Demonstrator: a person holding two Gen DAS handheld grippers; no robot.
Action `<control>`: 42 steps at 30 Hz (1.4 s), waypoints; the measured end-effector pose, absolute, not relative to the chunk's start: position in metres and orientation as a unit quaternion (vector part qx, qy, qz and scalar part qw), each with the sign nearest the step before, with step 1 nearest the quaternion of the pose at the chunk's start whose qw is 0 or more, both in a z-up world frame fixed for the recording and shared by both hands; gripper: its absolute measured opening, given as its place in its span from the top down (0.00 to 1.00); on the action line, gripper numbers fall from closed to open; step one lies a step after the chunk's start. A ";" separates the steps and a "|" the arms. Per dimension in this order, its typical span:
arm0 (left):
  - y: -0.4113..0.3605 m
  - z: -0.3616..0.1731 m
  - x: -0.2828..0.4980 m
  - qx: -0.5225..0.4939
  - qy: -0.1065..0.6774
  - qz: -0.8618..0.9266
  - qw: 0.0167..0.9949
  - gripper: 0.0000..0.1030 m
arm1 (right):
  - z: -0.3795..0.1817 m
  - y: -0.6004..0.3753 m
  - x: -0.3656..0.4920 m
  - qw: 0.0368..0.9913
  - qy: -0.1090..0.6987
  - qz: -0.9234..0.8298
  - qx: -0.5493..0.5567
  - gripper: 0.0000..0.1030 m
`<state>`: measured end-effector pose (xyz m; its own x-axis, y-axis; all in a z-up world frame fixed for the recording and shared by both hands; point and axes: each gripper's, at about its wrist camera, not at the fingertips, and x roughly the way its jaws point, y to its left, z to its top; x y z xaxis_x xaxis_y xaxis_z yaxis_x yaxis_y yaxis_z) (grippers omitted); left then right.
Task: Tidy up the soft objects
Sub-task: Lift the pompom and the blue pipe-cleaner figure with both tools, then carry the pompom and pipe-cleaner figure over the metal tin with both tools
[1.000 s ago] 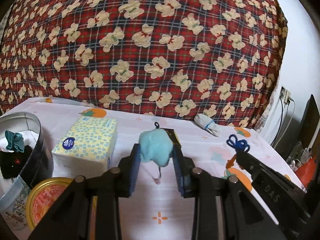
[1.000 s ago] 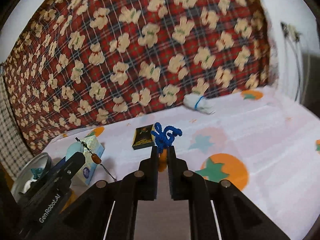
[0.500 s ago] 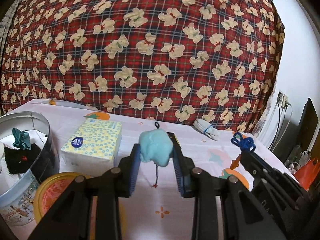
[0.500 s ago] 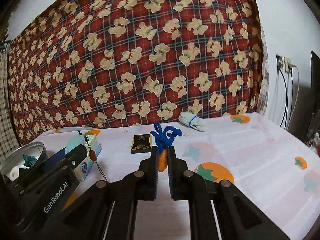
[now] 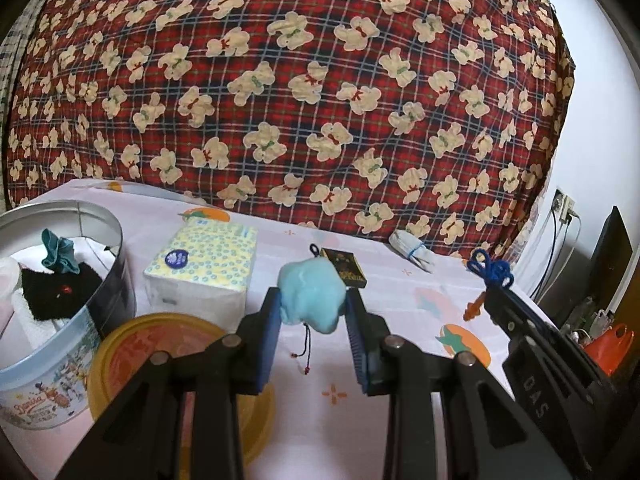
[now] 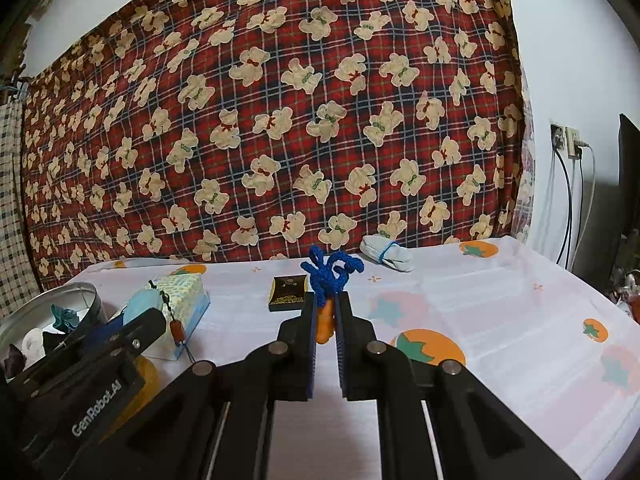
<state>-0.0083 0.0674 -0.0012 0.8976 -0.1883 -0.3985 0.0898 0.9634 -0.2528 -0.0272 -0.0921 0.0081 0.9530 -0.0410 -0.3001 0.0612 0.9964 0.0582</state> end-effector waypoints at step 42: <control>0.193 0.029 -0.055 -0.148 0.179 -0.035 0.972 0.70 | 0.030 0.028 -0.051 0.987 0.137 0.076 0.023 0.90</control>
